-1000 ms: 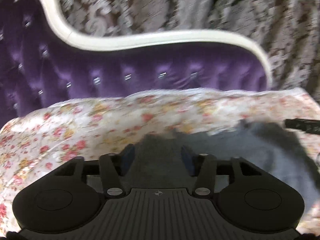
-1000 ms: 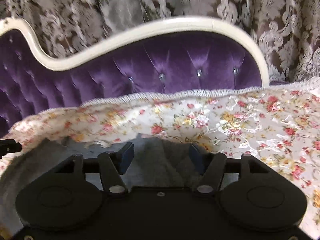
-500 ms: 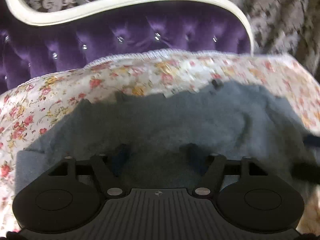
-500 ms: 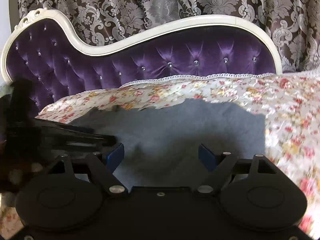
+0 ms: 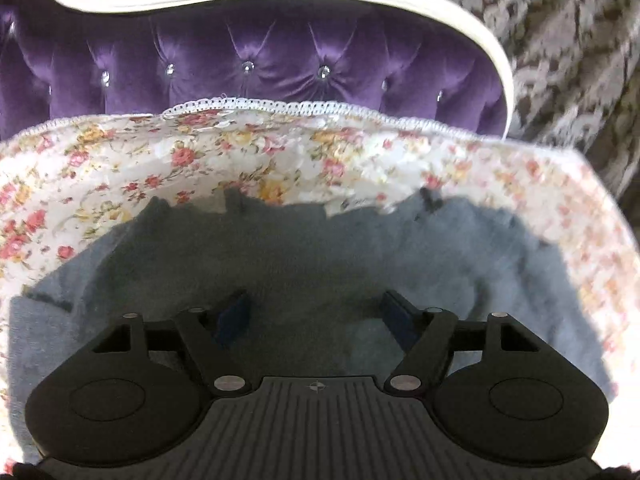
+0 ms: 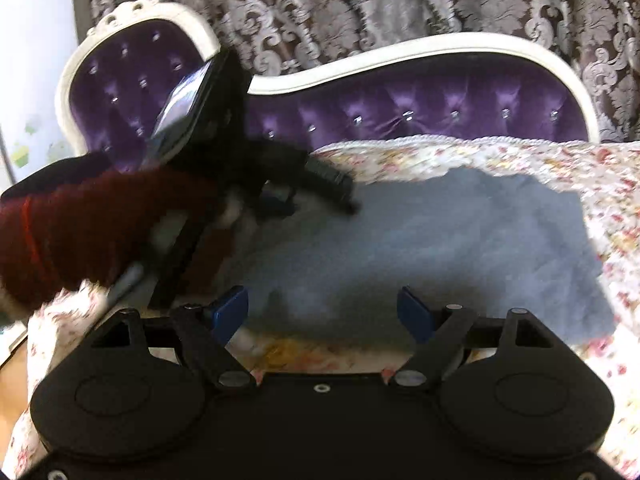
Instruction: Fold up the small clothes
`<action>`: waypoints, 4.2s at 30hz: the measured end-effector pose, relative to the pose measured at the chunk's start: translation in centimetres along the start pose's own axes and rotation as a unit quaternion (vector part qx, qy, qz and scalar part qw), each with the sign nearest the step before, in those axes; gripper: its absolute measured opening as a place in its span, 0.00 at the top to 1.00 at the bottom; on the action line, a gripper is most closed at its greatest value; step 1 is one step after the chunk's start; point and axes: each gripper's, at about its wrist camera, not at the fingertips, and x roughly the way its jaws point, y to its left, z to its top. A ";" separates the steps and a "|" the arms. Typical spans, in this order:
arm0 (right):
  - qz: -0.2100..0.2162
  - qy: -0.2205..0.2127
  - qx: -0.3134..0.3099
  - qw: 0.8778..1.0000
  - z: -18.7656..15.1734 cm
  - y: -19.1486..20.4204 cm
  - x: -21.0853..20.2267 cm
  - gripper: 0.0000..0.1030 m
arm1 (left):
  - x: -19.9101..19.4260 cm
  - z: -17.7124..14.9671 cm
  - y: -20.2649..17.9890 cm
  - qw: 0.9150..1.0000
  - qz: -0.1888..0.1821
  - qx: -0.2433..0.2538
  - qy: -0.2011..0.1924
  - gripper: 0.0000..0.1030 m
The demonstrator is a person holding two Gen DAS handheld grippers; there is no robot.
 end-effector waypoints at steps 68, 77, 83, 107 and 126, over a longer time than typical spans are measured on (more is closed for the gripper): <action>0.100 0.089 0.238 0.962 6.0 -20.1 5.3 0.23 | -3.6 -4.8 -1.6 0.999 0.023 -0.008 -0.023 0.34; 0.062 0.103 0.237 0.964 5.7 -20.3 4.7 0.67 | -3.8 -8.0 -5.1 0.997 0.026 0.070 -0.031 0.33; 0.038 0.105 0.214 0.970 7.2 -18.4 4.0 0.68 | -6.0 -7.1 -2.4 0.999 -0.003 0.004 -0.034 0.35; -0.006 0.117 0.110 0.987 14.3 -7.4 5.0 0.70 | -16.7 -11.8 10.7 0.990 0.073 -0.095 -0.076 0.34; 0.147 0.173 -0.001 0.974 11.4 10.9 15.5 0.34 | -17.8 -13.3 15.0 0.987 0.087 -0.120 -0.068 0.34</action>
